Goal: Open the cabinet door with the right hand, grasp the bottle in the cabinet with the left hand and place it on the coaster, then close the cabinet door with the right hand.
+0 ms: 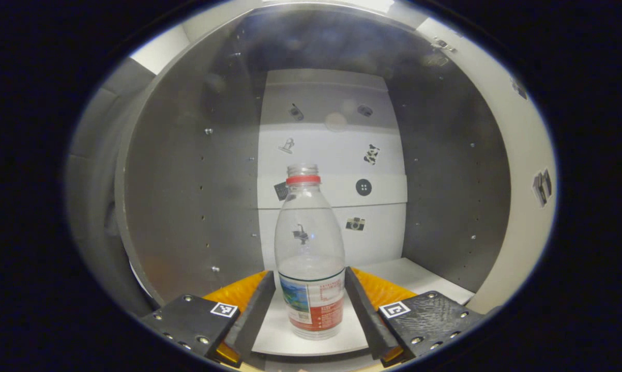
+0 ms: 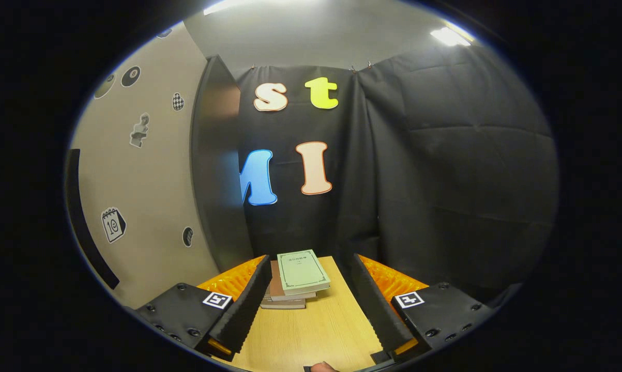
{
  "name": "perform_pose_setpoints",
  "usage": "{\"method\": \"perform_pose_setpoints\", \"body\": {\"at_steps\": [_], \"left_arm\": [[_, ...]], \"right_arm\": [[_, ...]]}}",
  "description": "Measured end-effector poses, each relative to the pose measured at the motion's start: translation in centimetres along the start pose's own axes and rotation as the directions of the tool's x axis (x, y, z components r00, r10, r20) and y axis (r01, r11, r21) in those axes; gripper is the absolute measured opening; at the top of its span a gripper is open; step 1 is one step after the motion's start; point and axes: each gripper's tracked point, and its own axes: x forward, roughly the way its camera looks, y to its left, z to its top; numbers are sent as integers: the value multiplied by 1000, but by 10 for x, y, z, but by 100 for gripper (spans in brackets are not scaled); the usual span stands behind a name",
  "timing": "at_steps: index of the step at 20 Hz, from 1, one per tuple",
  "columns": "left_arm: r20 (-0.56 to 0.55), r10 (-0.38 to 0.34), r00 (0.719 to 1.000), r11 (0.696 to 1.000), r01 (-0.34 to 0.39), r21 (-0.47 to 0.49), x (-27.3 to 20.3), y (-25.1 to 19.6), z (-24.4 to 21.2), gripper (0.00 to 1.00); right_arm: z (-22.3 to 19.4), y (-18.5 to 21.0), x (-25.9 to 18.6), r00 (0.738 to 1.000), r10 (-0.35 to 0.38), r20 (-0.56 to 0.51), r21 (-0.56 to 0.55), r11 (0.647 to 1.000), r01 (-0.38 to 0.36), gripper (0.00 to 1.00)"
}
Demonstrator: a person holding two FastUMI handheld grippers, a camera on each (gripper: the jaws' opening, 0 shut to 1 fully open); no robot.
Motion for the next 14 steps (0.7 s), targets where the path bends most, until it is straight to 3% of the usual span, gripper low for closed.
{"method": "perform_pose_setpoints", "body": {"at_steps": [2,6,7,14], "left_arm": [[-4,12,1000,1000,-12,-1,3,3,-2,84],[11,34,999,999,-34,-9,4,8,0,81],[14,37,999,999,-37,-14,2,9,1,76],[58,48,997,999,-48,8,-21,1,18,73]], "right_arm": [[-1,-1,0,1000,-2,-4,1,1000,2,95],[-2,-7,0,1000,-6,0,6,1000,6,95],[-1,-9,1,1000,-4,1,12,1000,4,95],[-1,-14,12,1000,24,16,17,1000,-25,95]]}}
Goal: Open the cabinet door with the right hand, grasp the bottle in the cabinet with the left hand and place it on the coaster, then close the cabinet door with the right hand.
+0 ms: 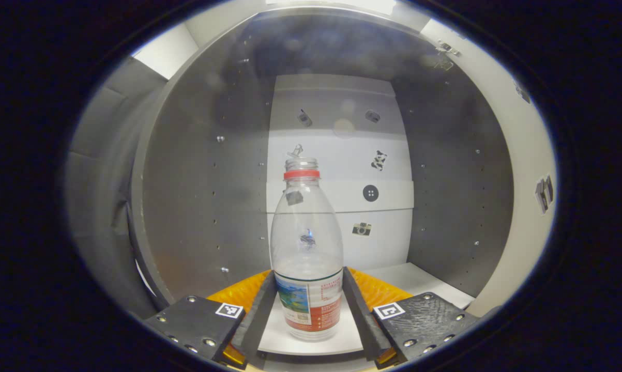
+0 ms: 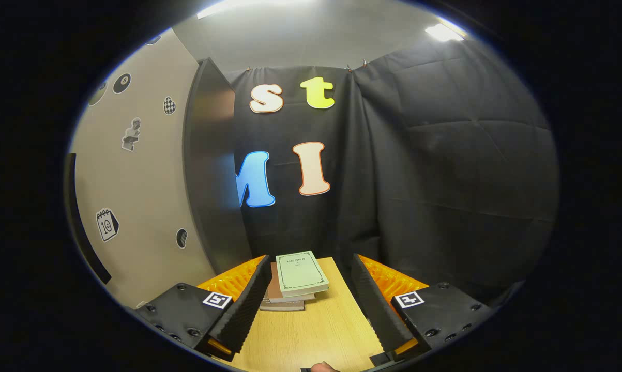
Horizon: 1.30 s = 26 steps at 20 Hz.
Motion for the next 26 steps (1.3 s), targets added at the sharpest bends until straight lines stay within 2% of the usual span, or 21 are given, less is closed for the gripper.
{"method": "perform_pose_setpoints", "body": {"at_steps": [1,2,4,5,8,11,13,16,18,19,26], "left_arm": [[11,0,1000,1000,0,6,-8,-3,5,73],[21,3,1000,1000,-3,10,-14,-3,8,73],[33,4,999,1000,-5,9,-29,-3,14,73],[42,5,999,1000,-5,5,-38,-3,18,73],[55,-1,998,1000,1,6,-68,3,20,74],[72,4,997,1000,-5,12,-107,18,19,74],[68,2,998,1000,-2,11,-135,28,14,73],[65,15,998,1000,-16,18,-170,47,2,74],[67,16,998,1000,-16,4,-190,56,-4,76],[68,12,998,1000,-12,-5,-199,59,-6,74],[64,-16,998,1000,17,-23,-258,78,-40,74]], "right_arm": [[0,0,2,1000,6,2,-4,1000,-6,99],[1,0,5,1000,13,5,-9,1000,-13,95],[1,4,6,1000,21,7,-16,1000,-21,95],[2,6,4,1000,20,12,-24,1000,-20,99],[4,14,-6,999,5,43,-53,999,-3,99],[6,29,-22,997,5,71,-28,1000,-3,95],[6,38,-32,997,7,81,-4,1000,-7,100],[5,43,-48,996,-8,90,21,1000,6,95],[4,49,-60,996,-11,93,44,999,7,95],[4,51,-66,995,-13,99,51,999,8,99],[-2,63,-102,992,-43,119,46,998,38,98]]}}
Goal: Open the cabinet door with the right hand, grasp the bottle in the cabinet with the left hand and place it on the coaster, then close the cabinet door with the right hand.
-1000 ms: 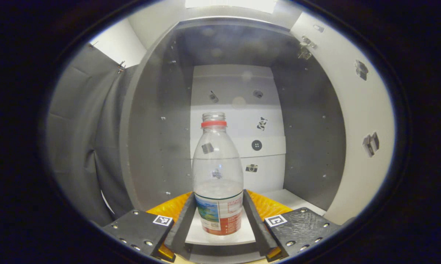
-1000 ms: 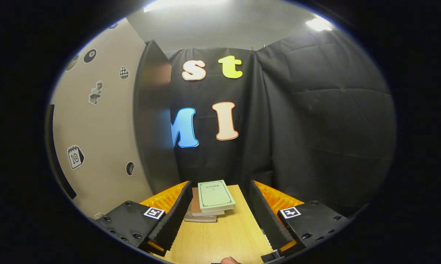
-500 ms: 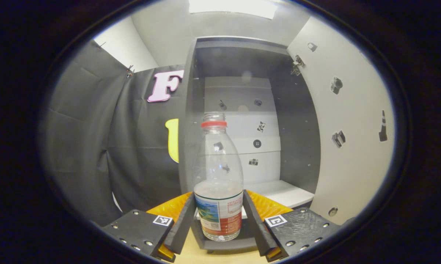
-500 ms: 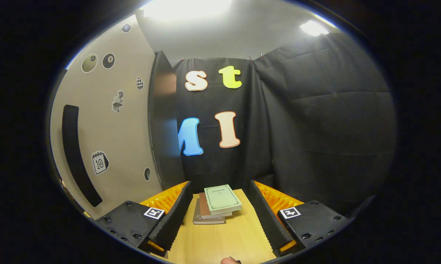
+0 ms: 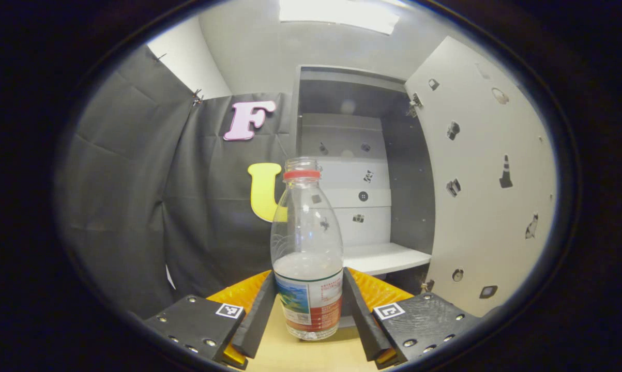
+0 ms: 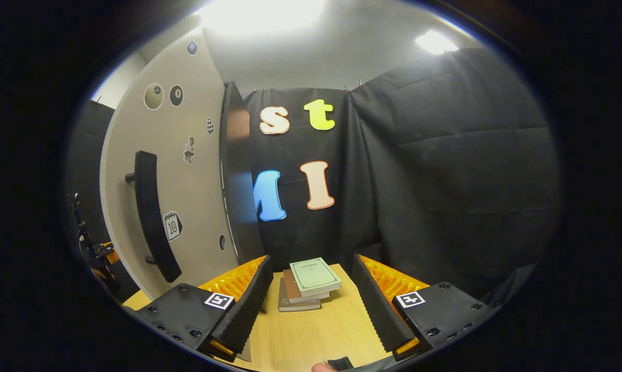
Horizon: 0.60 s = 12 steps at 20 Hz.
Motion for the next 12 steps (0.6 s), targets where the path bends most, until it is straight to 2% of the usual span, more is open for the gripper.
{"method": "perform_pose_setpoints", "body": {"at_steps": [12], "left_arm": [[-57,-25,998,1000,25,-9,-71,13,-93,74]], "right_arm": [[-15,7,-47,998,-65,0,47,997,64,98]]}}
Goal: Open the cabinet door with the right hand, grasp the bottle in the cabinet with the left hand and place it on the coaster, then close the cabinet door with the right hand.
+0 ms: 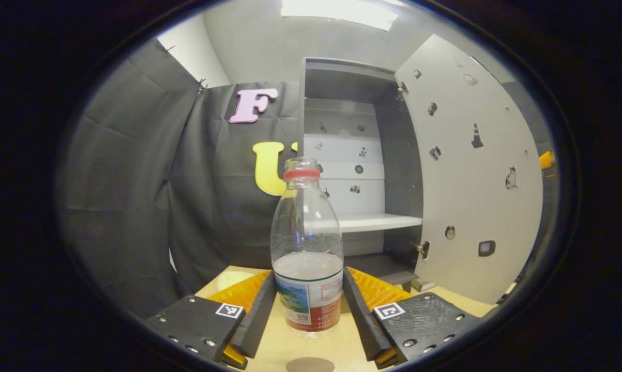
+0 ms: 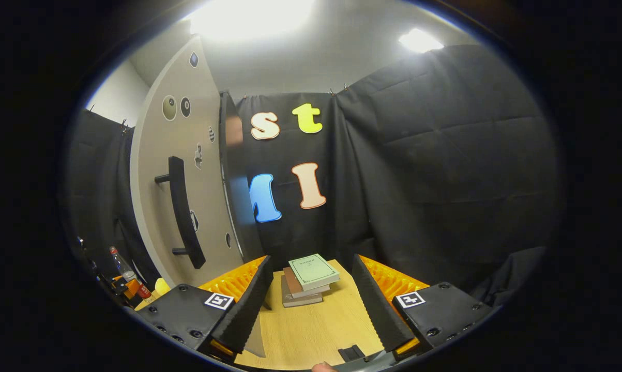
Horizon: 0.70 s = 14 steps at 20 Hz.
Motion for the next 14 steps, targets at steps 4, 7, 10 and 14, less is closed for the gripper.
{"method": "perform_pose_setpoints", "body": {"at_steps": [4,7,10,14], "left_arm": [[-23,12,1000,999,-13,-29,-11,7,-32,74],[-41,32,999,998,-34,-45,-16,14,-56,76],[-51,38,998,995,-43,-90,-20,17,-78,76],[-83,59,995,994,-67,-91,-20,22,-117,77]], "right_arm": [[-5,0,-10,1000,-16,-4,-10,1000,16,98],[-11,-4,-15,999,-30,-10,-11,999,30,98],[-22,-8,-16,999,-45,-22,-7,999,45,98],[-41,-13,-10,997,-64,-50,-31,998,63,98]]}}
